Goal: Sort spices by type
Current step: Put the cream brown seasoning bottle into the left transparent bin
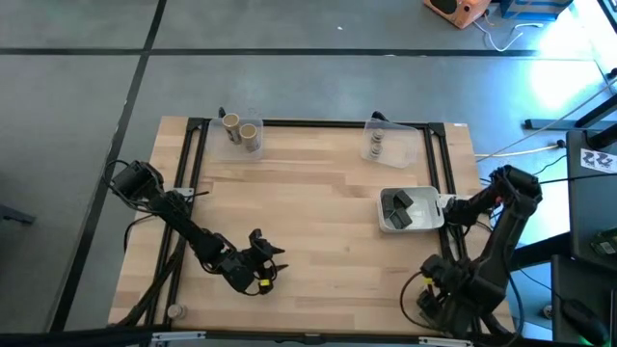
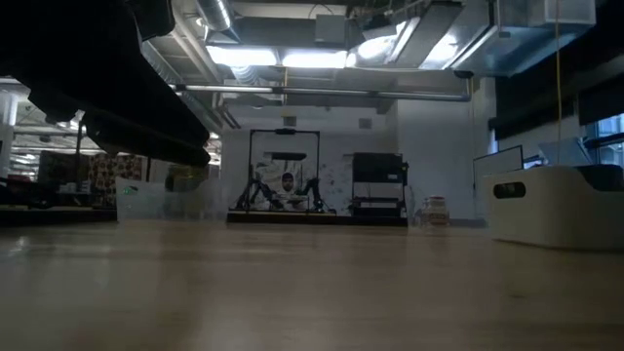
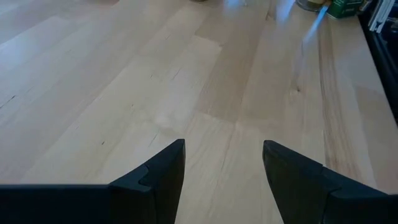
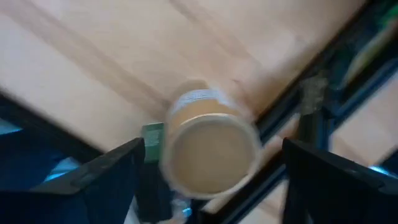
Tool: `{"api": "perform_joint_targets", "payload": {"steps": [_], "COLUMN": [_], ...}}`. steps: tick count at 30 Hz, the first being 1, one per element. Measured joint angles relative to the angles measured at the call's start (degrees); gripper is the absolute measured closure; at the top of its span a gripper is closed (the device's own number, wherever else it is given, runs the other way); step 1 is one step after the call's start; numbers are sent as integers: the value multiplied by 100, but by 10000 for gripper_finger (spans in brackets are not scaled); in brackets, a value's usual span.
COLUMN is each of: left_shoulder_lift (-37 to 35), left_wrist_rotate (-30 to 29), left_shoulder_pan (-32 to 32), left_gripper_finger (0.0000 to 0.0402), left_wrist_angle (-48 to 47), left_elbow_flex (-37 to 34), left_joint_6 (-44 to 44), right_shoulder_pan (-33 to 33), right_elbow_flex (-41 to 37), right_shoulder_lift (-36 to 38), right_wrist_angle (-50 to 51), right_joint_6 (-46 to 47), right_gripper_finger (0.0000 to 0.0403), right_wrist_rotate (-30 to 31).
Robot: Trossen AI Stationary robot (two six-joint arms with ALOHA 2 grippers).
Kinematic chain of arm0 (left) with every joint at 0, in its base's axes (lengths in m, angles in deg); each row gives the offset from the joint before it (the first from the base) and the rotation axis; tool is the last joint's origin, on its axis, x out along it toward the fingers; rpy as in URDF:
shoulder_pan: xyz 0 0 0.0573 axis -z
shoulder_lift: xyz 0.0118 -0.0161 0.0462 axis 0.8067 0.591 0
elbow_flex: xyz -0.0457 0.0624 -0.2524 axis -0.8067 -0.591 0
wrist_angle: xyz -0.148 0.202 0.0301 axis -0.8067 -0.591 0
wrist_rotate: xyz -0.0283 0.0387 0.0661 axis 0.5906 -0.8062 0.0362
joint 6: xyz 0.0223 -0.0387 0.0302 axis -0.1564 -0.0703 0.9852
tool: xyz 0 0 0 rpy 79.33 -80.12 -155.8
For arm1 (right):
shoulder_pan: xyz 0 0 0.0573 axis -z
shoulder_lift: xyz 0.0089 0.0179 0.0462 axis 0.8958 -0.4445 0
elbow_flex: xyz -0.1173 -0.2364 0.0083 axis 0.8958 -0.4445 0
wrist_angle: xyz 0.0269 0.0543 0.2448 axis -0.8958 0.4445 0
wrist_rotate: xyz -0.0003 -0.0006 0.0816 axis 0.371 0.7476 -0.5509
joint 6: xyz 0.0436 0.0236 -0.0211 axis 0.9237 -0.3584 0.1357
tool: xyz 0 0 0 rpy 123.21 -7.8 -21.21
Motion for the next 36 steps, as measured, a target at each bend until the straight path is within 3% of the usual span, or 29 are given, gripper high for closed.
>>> {"api": "perform_joint_targets", "payload": {"steps": [6,15,26,36], "left_shoulder_lift": [0,0,0,0], "left_wrist_rotate": [-1,-2,-2,-2], "left_shoulder_pan": [0,0,0,0], "left_gripper_finger": [203,203,203,203], "left_wrist_angle": [0,0,15,33], "left_elbow_flex": [0,0,0,0], "left_joint_6": [0,2,3,4], "right_shoulder_pan": [0,0,4,7], "right_elbow_flex": [-2,-2,0,9], "right_shoulder_lift": [-273,-313,-713,-732], "right_wrist_angle": [49,-127,-255,-256], "right_joint_6": [-258,-260,-242,-242], "right_gripper_finger": [24,24,25,119], "right_wrist_rotate": [-384,-129,-498,-283]}}
